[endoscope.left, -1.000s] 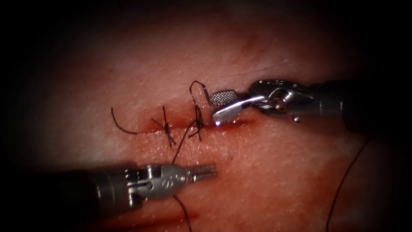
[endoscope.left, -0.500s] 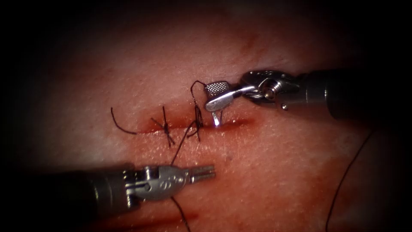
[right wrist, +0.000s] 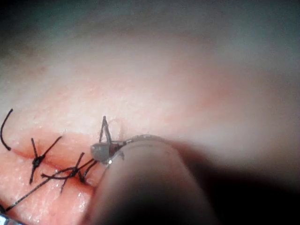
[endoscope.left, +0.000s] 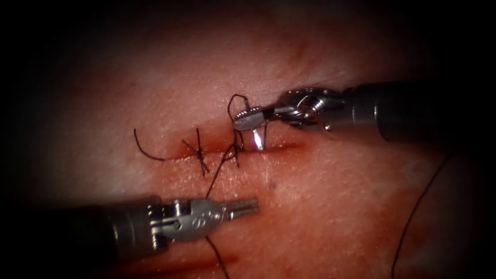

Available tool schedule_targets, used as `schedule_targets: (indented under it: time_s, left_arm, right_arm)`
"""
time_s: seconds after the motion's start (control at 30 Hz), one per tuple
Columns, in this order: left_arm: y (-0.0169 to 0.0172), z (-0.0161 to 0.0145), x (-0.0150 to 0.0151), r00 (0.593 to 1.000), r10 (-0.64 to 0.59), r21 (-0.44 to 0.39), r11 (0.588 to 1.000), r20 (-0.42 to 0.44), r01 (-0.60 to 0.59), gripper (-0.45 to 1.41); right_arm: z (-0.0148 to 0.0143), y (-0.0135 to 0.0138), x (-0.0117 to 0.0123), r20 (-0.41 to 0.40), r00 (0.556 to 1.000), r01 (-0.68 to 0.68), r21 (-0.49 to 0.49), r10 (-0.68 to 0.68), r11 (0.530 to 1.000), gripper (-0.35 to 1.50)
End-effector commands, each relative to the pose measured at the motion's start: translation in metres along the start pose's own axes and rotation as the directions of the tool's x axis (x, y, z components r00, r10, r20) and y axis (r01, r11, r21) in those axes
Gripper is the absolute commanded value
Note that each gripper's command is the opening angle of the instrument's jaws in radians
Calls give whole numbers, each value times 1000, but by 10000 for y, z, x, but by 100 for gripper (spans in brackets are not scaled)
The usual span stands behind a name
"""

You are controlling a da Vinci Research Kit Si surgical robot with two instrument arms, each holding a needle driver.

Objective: Wound Closure
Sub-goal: Push needle through skin above incision with right hand

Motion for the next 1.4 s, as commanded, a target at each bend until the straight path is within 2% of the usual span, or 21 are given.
schedule_targets:
  time_s: [0.03,0.17,0.23,0.3,0.33,0.43,0.47,0.57,0.67,0.77,1.13,1.17,1.33,1.37,1.4]
  left_arm:
    - [1,6,0,1000,1,0,1000,-1,-1,-16]
    - [1,5,-1,1000,1,-1,1000,-1,-1,-16]
    - [1,5,-1,1000,1,-1,1000,-1,-1,-18]
    - [1,6,0,1000,0,0,1000,0,0,-18]
    - [1,7,1,1000,0,-1,1000,-2,0,-18]
    - [2,7,2,1000,0,-1,1000,-2,0,-18]
    - [2,7,2,1000,0,-1,1000,-2,0,-18]
    - [2,7,1,1000,0,-1,1000,-2,0,-18]
    - [2,7,1,1000,0,-2,1000,-2,0,-18]
    - [2,6,1,1000,0,-4,1000,0,0,-18]
    - [1,6,1,1000,1,-5,1000,0,-1,-18]
    - [1,6,1,1000,1,-5,1000,0,-1,-18]
    - [0,7,2,1000,0,-5,1000,0,0,-18]
    - [1,7,2,1000,-1,-5,1000,0,1,-18]
    - [1,7,2,1000,-1,-4,1000,0,1,-18]
  right_arm:
    - [5,7,4,34,998,-44,-16,44,999,-35]
    - [-2,13,-7,64,980,-188,1,188,982,-35]
    - [-5,14,-12,51,957,-289,40,286,957,-35]
    - [-10,14,-18,44,901,-435,97,433,895,-35]
    - [-12,12,-23,54,855,-518,123,515,847,-35]
    - [-12,6,-33,80,790,-612,153,607,776,-35]
    - [-10,-2,-46,118,741,-671,163,661,723,-35]
    - [-4,-17,-68,176,695,-719,163,697,676,-35]
    - [-2,-32,-88,194,689,-720,70,698,691,-35]
    - [-4,-46,-103,220,692,-710,31,688,704,-35]
    - [-20,-79,-124,260,684,-701,-22,682,713,-35]
    - [-22,-81,-123,252,692,-694,-23,676,719,-35]
    - [-36,-78,-96,111,814,-578,67,570,813,-35]
    - [-38,-77,-90,66,843,-538,98,534,837,-11]
    - [-40,-75,-85,17,870,-491,121,493,862,20]
